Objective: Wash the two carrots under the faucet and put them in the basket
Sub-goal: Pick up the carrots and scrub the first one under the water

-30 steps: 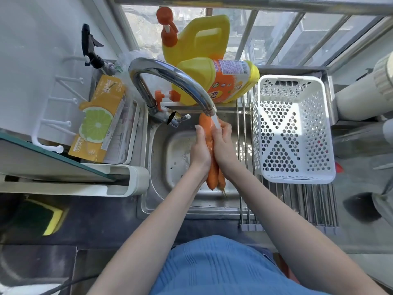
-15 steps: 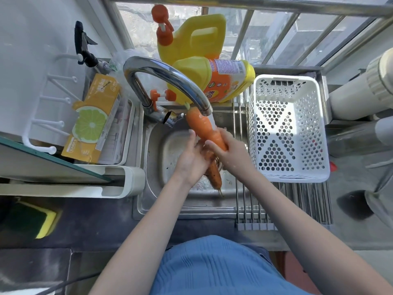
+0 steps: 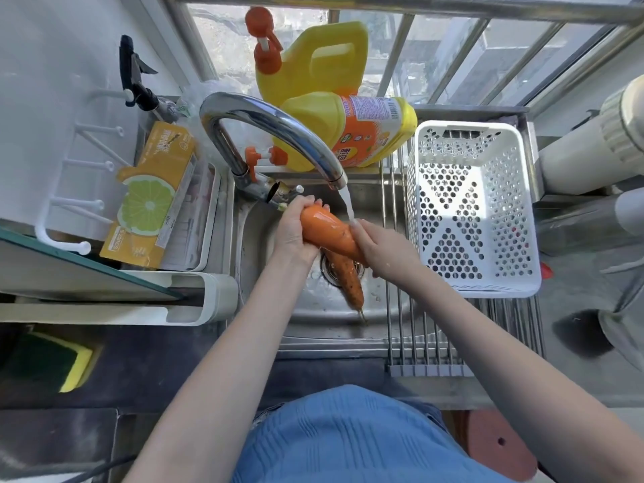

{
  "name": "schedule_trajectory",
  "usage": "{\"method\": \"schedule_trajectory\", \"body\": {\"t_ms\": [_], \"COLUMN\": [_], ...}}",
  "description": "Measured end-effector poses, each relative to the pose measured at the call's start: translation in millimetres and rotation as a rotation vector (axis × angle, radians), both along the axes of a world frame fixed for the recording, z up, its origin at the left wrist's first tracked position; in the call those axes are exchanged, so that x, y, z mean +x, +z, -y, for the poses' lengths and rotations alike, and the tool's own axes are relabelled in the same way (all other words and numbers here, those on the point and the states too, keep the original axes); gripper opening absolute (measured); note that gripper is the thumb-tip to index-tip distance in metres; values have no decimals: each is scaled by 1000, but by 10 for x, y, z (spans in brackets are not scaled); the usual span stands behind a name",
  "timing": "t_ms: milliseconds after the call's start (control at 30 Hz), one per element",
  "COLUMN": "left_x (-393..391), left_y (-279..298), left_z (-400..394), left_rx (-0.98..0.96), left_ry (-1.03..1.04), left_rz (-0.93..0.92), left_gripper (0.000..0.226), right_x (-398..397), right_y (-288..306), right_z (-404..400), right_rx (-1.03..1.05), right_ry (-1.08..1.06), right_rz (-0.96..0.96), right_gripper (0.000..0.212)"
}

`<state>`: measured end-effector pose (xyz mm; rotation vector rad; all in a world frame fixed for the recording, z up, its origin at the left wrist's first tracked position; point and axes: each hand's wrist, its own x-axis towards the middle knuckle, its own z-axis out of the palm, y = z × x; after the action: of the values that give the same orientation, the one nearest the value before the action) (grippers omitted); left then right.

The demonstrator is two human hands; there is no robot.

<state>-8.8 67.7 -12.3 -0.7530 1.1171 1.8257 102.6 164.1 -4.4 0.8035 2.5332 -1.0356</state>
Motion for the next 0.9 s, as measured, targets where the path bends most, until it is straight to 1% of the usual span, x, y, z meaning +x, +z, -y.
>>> {"method": "schedule_trajectory", "body": {"t_ms": [67,133,233,300,433,533,600,633,700,733,833,900], "left_x": [-7,4,19,21,16,5,4,8,22,23,29,14], "left_y": [-2,-3,-1,22,48,102,158,178,192,188,191,202], "left_z": [-38,-64,-91,-99,-64,-68,-93,-105,-111,-107,-93,-91], "left_rx": [-28,-28,-24,-3,46,46,12,0,-8,-12,-4,7], "left_ry": [-12,-23,-61,-75,-69,-61,-72,-83,-100,-105,-121,-107], "left_rz": [-49,-87,-146,-179,-189,-197,-215,-224,-230,-227,-227,-220], "left_gripper": [7,7,5,4,2,1,10,12,12,12,12,12], "right_x": [-14,-12,32,60,81,81,45,21,9,23,64,71], "right_y": [15,-12,-62,-47,-15,-2,3,-19,-86,-110,-60,25], "right_z": [-2,1,-16,-60,-166,-172,-86,-45,-12,-23,-129,-216], "right_rx": [-33,-102,-312,-436,-572,-695,-687,-613,-425,-402,-527,-566], "right_ry": [20,-36,-96,-76,-20,-62,-157,-195,-188,-170,-84,2], "right_rz": [-4,-26,-55,-64,-44,-23,-67,-97,-139,-149,-152,-128], "right_gripper": [39,40,41,37,38,38,39,41,44,41,25,28]}}
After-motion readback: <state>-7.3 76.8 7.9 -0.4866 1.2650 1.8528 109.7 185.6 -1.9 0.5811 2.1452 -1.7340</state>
